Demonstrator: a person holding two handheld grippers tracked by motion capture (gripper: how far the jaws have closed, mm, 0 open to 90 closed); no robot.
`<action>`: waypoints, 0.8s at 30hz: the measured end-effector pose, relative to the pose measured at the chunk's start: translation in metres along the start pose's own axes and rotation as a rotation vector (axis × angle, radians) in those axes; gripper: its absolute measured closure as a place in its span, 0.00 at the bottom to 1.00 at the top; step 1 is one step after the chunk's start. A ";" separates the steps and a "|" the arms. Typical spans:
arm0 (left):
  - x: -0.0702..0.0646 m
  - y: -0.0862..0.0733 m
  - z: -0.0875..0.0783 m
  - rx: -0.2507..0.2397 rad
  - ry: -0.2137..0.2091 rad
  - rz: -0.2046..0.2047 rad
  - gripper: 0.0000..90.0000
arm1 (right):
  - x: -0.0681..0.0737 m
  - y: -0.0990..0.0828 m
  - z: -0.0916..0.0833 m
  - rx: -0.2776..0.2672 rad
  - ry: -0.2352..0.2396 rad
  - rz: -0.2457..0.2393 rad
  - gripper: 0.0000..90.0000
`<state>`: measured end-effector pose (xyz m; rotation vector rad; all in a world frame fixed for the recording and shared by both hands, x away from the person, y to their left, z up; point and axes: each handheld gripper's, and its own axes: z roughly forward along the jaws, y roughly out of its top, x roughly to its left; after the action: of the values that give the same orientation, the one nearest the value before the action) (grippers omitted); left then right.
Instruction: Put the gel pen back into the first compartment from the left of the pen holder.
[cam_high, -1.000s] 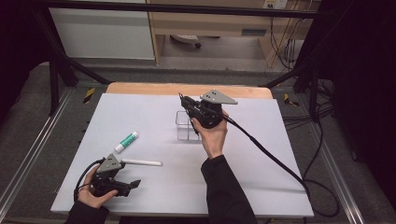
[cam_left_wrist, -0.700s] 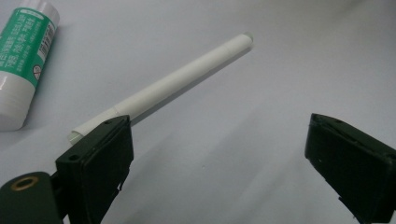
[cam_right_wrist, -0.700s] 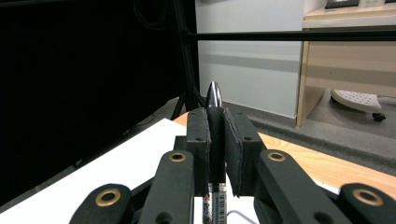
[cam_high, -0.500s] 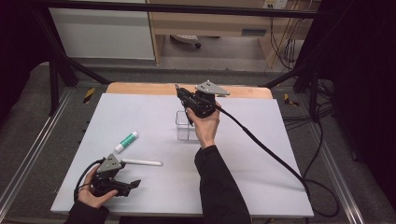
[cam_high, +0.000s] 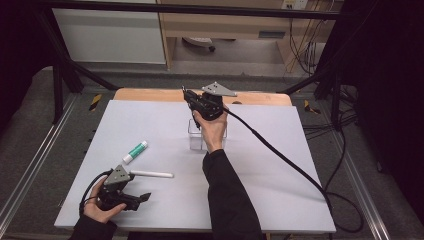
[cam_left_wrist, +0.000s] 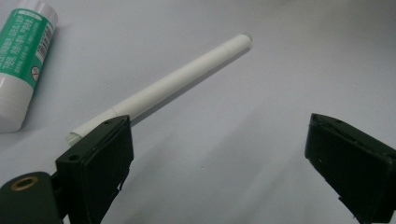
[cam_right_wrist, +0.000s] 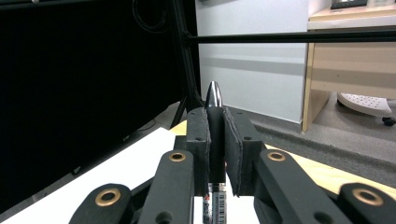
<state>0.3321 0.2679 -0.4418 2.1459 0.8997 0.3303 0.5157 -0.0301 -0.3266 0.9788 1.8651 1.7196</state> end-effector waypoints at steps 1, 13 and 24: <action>0.000 0.000 0.000 -0.002 0.000 -0.001 0.09 | 0.000 -0.001 0.002 0.001 0.003 0.002 0.90; 0.000 -0.001 0.000 0.000 -0.001 -0.002 0.09 | -0.008 -0.020 0.017 0.023 0.002 -0.011 0.90; 0.000 -0.001 0.000 0.001 -0.001 -0.003 0.09 | -0.009 -0.041 0.015 0.049 0.004 -0.020 0.90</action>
<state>0.3320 0.2682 -0.4427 2.1456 0.9025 0.3277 0.5235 -0.0255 -0.3704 0.9720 1.9222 1.6728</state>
